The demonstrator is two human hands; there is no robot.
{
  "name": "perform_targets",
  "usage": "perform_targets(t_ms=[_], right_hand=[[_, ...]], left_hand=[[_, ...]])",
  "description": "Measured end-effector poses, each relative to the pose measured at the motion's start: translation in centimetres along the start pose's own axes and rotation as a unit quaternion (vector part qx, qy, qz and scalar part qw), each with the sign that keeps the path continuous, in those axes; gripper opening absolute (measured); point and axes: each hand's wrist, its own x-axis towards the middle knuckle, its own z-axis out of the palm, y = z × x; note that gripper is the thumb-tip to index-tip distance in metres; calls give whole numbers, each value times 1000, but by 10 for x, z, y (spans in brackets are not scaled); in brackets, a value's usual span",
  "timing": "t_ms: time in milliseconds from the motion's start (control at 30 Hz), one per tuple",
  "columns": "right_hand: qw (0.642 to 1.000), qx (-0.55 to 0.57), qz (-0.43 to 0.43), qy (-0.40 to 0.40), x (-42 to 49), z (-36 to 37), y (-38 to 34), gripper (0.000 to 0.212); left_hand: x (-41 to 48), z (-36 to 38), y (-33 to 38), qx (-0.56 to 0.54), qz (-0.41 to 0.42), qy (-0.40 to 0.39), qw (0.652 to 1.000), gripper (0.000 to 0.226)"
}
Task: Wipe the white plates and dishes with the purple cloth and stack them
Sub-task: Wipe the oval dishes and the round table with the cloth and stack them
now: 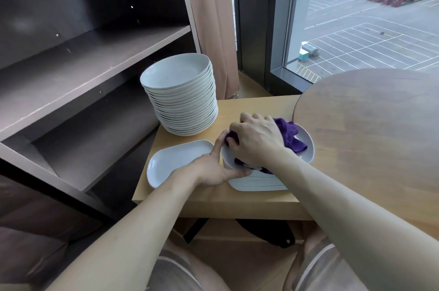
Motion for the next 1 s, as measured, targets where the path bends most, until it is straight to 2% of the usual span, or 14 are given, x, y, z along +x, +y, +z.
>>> perform_targets(t_ms=[67, 200, 300, 400, 567, 733, 1000], right_hand=[[999, 15, -35, -21, 0, -3, -4, 37], [991, 38, -100, -84, -11, -15, 3, 32], [988, 42, -106, -108, -19, -23, 15, 26], [990, 41, -79, -110, -31, -29, 35, 24], [993, -28, 1, -111, -45, -33, 63, 28], [986, -61, 141, -61, -46, -34, 74, 30], [978, -81, 190, -22, -26, -19, 50, 22]], left_hand=[[-2, -1, 1, 1, -5, -4, 1000, 133], [-2, -2, 2, 0, 1, -5, 1000, 126], [-4, -3, 4, -5, -7, -9, 1000, 130], [-7, -3, 4, -13, -14, -2, 1000, 125], [-6, -3, 3, -4, -15, 2, 1000, 121], [-4, -3, 3, -1, -15, 0, 1000, 122], [-2, 0, 1, -4, 1, -3, 1000, 121]])
